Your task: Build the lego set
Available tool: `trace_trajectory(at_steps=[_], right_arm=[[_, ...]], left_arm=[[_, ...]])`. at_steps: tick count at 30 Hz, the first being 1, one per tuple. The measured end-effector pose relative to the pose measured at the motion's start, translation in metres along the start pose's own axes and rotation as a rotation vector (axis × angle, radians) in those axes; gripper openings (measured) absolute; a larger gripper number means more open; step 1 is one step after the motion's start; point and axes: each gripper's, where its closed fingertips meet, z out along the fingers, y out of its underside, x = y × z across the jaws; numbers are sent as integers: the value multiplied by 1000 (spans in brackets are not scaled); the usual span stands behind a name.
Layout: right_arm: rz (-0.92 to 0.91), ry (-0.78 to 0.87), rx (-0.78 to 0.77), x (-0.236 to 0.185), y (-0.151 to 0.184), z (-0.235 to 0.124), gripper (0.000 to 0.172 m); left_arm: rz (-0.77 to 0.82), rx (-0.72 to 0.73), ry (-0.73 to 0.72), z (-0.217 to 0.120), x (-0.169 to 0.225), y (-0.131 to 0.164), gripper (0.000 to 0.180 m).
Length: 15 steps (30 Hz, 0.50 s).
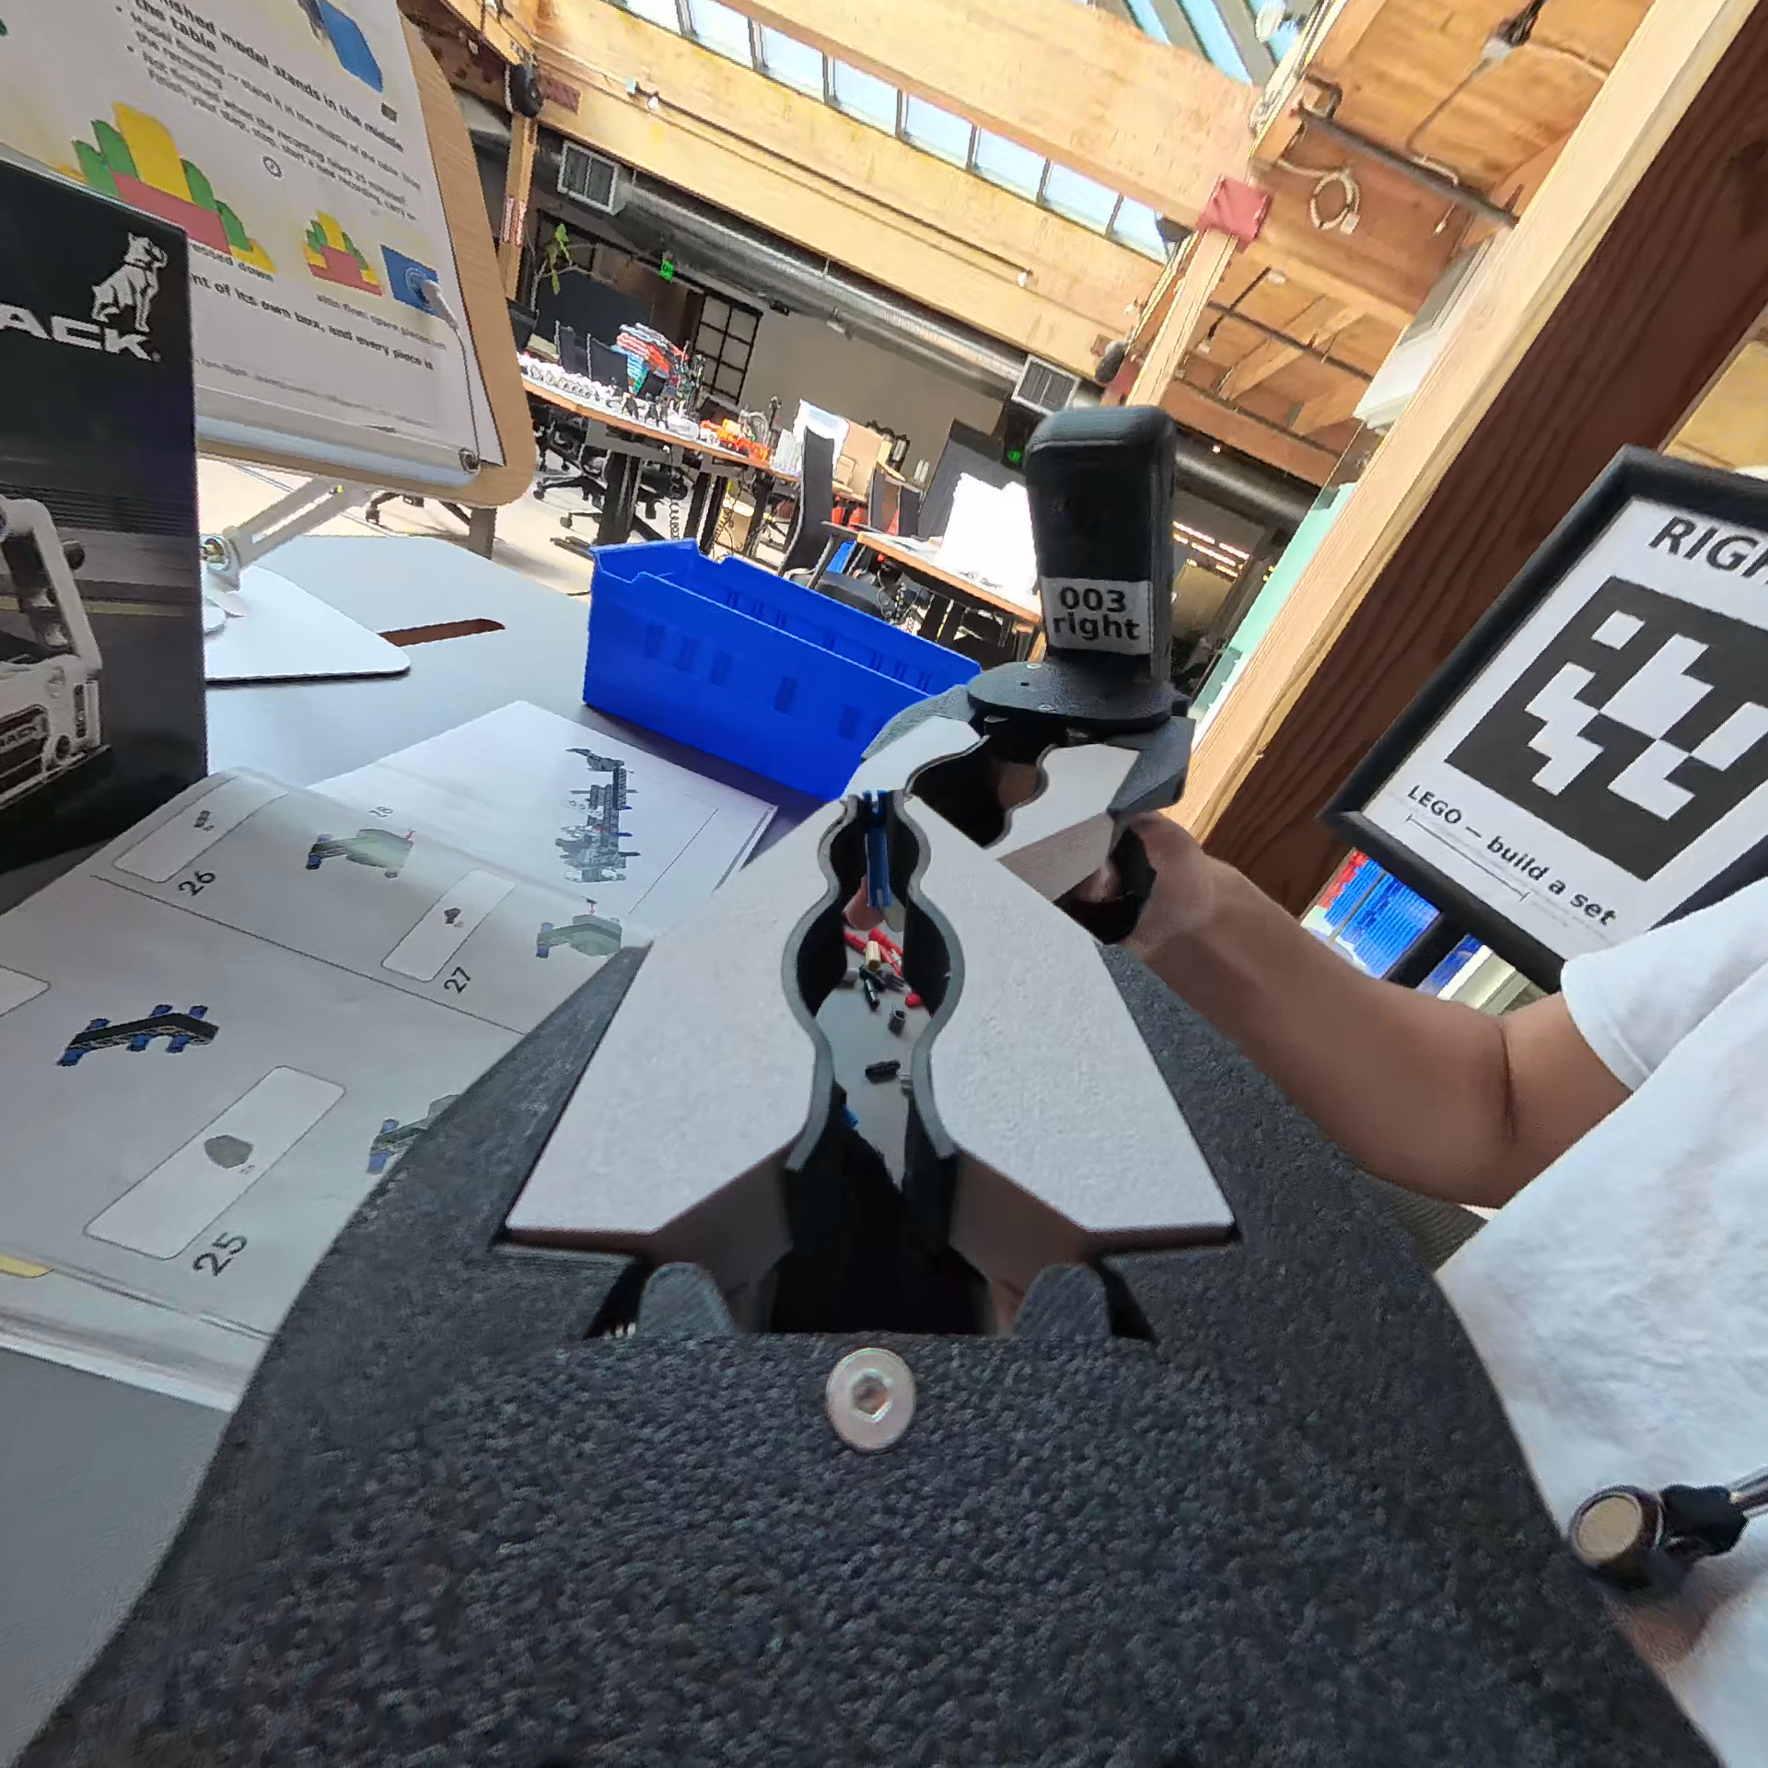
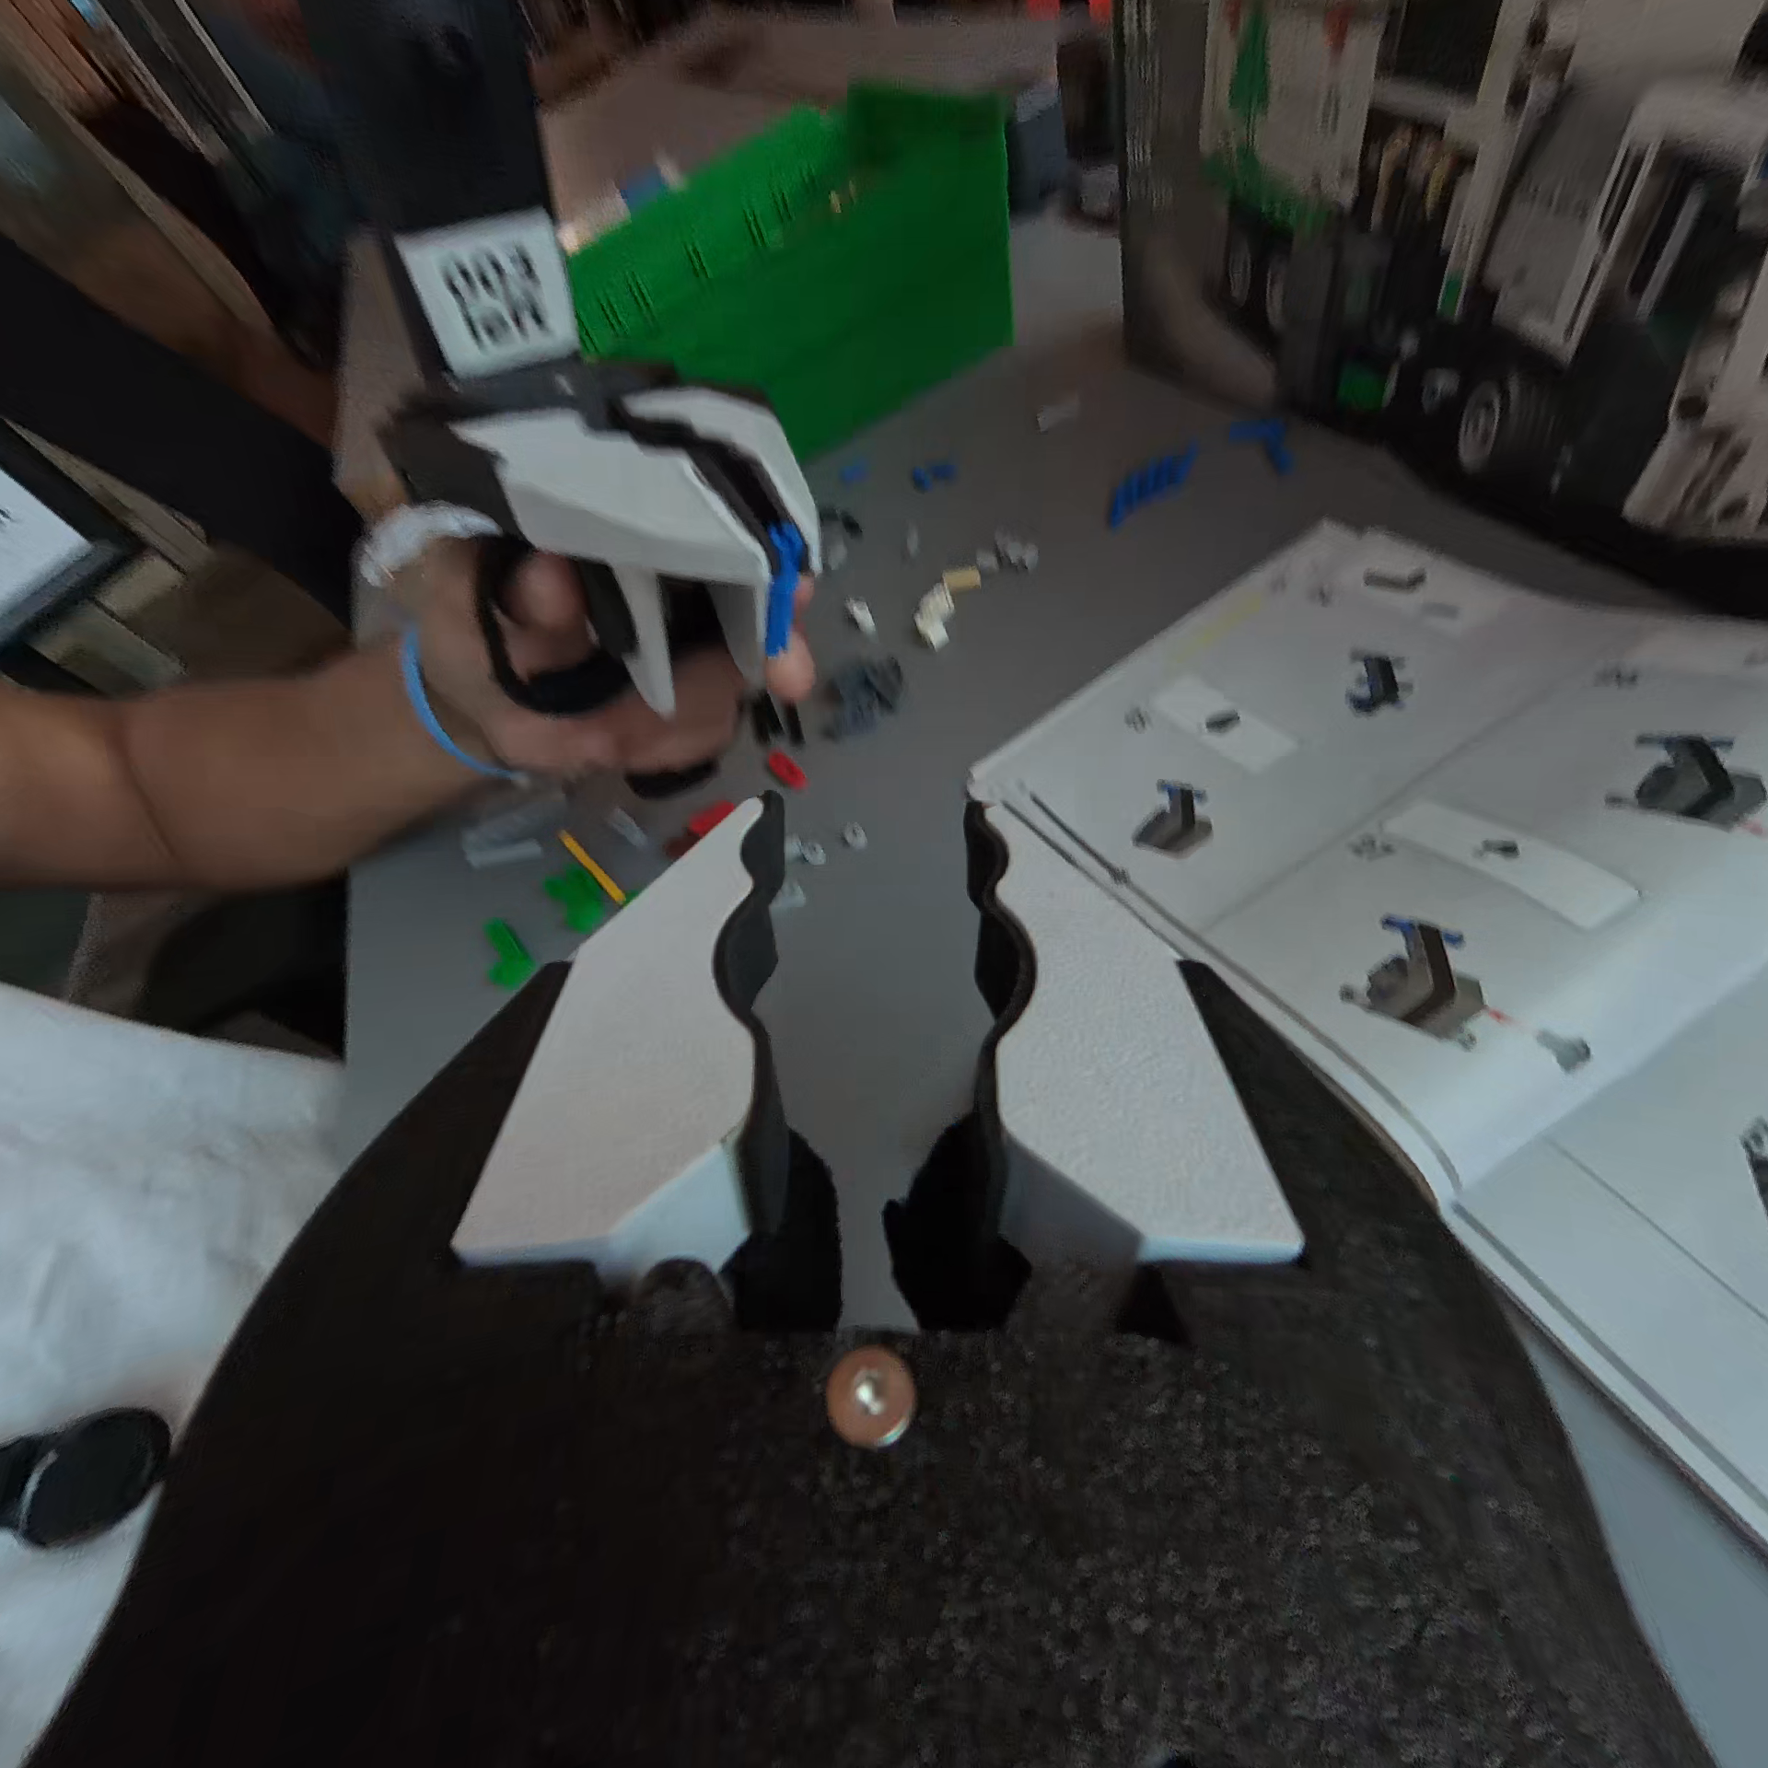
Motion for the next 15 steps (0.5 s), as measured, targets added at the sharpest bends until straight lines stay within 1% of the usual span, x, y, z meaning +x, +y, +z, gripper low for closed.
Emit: trace_trajectory(at_steps=[1,3,5,7,9,10,12,13,15], right_arm=[[0,-22,78,-8,-14,0,37],[-44,-12,144,-17,-27,3,35],[-79,14,161,-20,-32,8,28],[-93,4,190,-25,-38,10,23],[-94,19,179,-23,-37,11,6],[-116,37,166,-21,-35,11,5],[-186,48,91,-19,-27,10,5],[-250,73,10,-15,-20,9,4],[-461,141,-163,-7,-7,4,4]], left_arm=[[-11,16,1,-1,0,-2,2],[-25,34,8,-1,1,-4,2],[-46,56,17,-1,3,-7,2],[-46,53,21,0,4,-7,2],[-29,43,14,0,4,-6,2],[-18,31,12,0,4,-4,2],[39,-47,19,-1,6,4,3],[95,-112,11,-2,6,12,4],[245,-233,-35,-6,1,25,18]])
